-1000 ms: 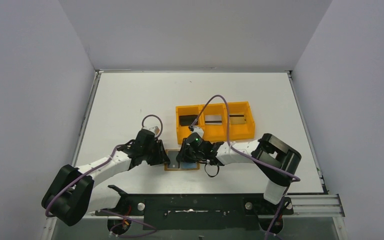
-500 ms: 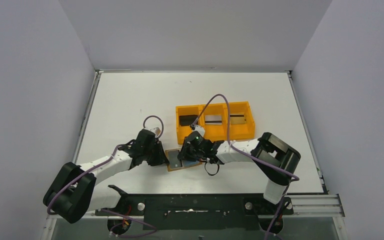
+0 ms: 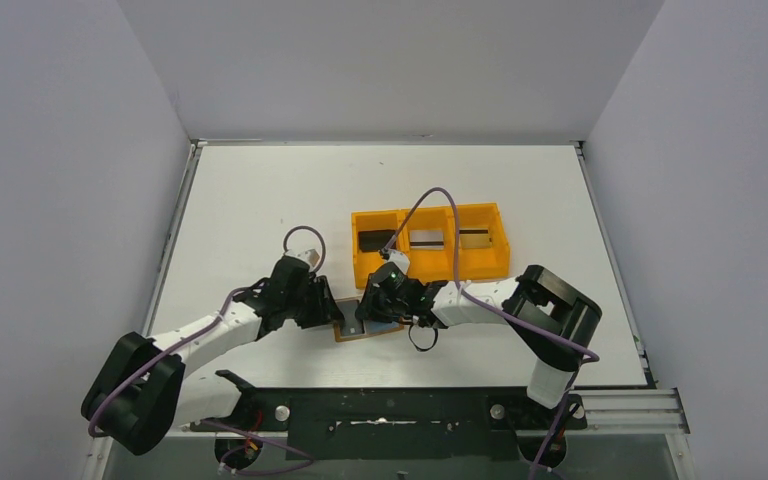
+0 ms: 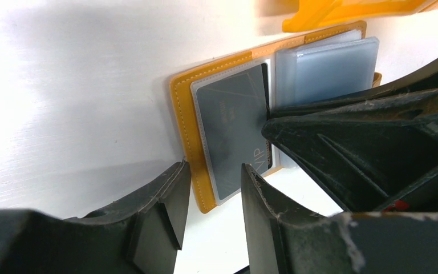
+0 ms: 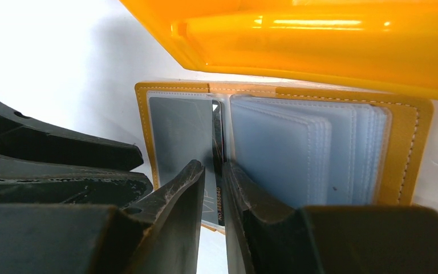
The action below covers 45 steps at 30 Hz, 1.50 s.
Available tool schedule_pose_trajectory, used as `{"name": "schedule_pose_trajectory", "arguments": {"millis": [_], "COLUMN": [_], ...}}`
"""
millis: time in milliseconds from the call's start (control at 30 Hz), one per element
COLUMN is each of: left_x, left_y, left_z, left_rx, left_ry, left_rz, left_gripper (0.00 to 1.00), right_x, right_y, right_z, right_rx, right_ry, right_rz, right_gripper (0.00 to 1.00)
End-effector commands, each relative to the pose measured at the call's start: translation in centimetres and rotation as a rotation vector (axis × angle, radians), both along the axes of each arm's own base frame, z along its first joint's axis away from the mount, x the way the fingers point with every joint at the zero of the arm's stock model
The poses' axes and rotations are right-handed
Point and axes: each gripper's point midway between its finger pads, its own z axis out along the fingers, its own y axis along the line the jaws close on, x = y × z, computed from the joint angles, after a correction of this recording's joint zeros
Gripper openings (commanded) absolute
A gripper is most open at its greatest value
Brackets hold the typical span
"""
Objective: Take the credit cards out of the card holder
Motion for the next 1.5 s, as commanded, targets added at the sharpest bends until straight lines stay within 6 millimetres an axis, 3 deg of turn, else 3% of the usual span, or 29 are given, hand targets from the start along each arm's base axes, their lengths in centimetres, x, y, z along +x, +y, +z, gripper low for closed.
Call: {"name": "schedule_pose_trajectory", "arguments": {"millis": [0,167,400,567,833,1033,1300,1467], "left_x": [2.3,2.0,1.0,0.5,0.4,0.3,-0.1,-0.1], "left_y": [-0.6,-2.1,-2.6,-1.0,0.5,0.6,-0.7,-0.6], "left_z": [2.7,3.2,1.2,-1.1,-1.0,-1.6,-2.3,-2.3], "left_rx": [-0.026,-0.112,-0.138,-0.013,0.054,0.075,0.052,0.055], "left_ry": [-0.096,-0.107,-0.053,0.013,-0.001,0.018,0.044,0.033], "left_rz": [0.04,0.001,-0.025,0.019,0.067,0.07,0.014,0.015], "left_gripper": [0.38,0.38,0.36,0.3,0.39,0.38,0.15,0.03], "right_x": [-0.1,0.0,0.0,0.0,0.0,0.4,0.0,0.1], "right_y": [-0.6,-0.8,-0.9,-0.9,-1.0,-1.3,-0.9,-1.0], "right_z": [0.4,0.2,-0.1,-0.1,0.2,0.9,0.3,0.9], "right_rx": [-0.013,-0.003,0.002,0.007,0.008,-0.017,-0.03,-0.018], "right_ry": [-0.011,-0.002,0.011,0.012,0.005,-0.029,-0.013,-0.024], "right_rz": [-0.019,-0.025,-0.028,-0.028,-0.031,-0.041,-0.023,-0.033], "right_gripper": [0.22,0.22,0.22,0.22,0.23,0.24,0.22,0.21]}}
